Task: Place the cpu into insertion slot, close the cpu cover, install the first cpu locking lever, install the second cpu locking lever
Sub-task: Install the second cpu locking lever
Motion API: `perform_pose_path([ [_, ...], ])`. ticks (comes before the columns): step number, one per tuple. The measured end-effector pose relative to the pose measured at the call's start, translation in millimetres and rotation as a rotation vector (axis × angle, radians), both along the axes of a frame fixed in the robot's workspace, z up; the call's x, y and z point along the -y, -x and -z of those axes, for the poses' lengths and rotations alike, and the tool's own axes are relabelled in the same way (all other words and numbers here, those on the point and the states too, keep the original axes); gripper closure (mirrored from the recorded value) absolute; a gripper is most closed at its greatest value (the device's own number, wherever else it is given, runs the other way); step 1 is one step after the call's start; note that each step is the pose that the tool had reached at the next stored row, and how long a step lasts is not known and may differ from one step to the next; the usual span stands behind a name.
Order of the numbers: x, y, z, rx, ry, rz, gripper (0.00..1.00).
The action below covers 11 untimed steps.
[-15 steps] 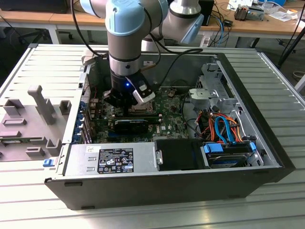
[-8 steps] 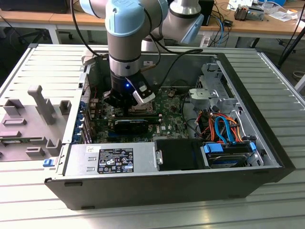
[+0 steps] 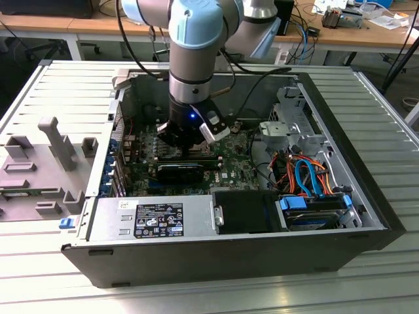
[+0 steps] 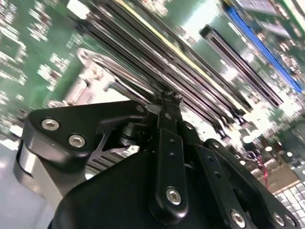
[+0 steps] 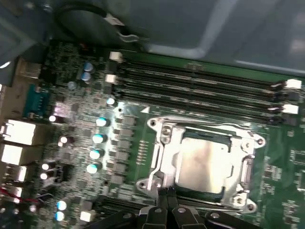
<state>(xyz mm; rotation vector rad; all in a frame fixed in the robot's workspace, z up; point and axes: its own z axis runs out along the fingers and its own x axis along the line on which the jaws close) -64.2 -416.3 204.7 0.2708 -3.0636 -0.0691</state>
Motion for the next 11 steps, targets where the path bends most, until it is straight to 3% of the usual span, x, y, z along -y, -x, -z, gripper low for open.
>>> perform_pose_path([
  [3,-0.1,-13.1,1.2,-0.0119,0.0004,0.0,0.89],
  [6,-2.5,-20.0,1.2,-0.013,0.0004,0.001,0.89],
  [8,-6.8,-21.0,-0.9,-0.0122,-0.0028,0.001,0.89],
  [11,-9.5,-20.9,-13.3,-0.013,-0.0004,0.001,0.89],
])
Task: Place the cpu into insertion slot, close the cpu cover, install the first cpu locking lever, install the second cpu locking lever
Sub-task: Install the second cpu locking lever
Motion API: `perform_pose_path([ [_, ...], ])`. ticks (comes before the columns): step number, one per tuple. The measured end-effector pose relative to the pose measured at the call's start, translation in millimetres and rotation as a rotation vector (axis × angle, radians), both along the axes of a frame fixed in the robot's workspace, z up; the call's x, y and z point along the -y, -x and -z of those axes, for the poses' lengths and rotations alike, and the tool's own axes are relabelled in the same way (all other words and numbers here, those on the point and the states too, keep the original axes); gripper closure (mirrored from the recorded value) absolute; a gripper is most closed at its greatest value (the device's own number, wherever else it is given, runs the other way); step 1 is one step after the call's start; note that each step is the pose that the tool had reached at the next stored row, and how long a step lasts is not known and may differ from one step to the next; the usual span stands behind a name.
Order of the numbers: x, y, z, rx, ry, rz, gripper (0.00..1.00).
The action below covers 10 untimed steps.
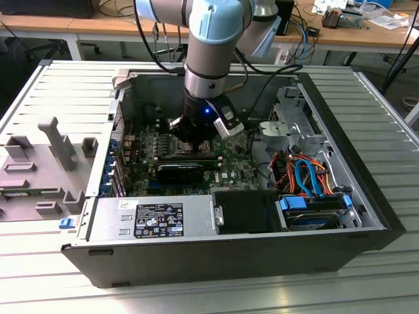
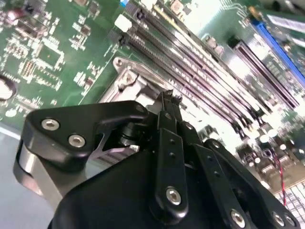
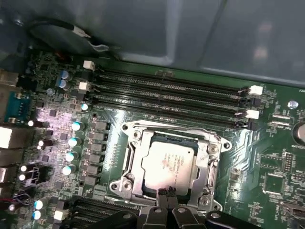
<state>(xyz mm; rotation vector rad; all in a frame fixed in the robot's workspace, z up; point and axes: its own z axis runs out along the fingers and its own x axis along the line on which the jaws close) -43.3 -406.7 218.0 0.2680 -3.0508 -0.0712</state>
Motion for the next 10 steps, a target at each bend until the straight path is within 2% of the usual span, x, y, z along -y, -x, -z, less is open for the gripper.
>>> perform_pose_path([
  [2,-0.3,0.1,-7.5,-0.0001,0.0001,0.0,0.89],
  [4,-0.3,0.1,-11.6,-0.0001,0.0002,0.0,0.89],
  [10,-0.3,0.1,-14.1,-0.0001,0.0001,0.0,0.89],
])
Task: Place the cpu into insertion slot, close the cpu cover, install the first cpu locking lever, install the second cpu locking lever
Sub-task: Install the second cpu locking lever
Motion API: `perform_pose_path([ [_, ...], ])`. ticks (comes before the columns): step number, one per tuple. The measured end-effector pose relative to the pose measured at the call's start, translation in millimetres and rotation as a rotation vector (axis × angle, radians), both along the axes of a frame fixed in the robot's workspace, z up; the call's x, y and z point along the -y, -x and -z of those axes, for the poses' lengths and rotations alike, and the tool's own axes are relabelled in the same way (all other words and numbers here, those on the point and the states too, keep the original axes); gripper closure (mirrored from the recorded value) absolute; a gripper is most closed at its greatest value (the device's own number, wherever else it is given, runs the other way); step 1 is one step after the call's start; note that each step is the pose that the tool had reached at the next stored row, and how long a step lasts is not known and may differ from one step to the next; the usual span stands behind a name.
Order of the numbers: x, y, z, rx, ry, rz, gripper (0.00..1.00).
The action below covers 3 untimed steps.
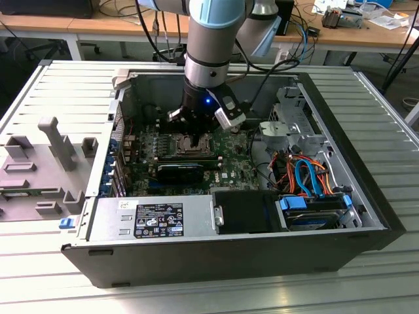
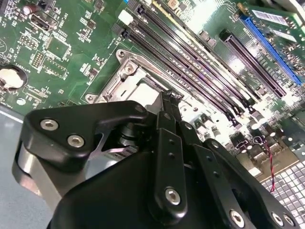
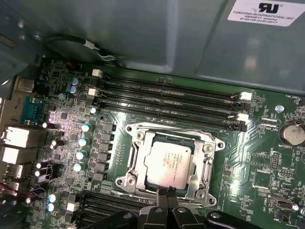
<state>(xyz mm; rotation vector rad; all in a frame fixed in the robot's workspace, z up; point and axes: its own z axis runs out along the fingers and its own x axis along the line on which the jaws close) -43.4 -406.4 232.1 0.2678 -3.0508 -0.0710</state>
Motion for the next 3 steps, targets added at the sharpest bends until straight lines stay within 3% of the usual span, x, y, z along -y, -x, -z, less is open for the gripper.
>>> perform_pose_path([
  [3,0.0,0.0,-0.2,0.0,0.0,0.0,0.89],
])
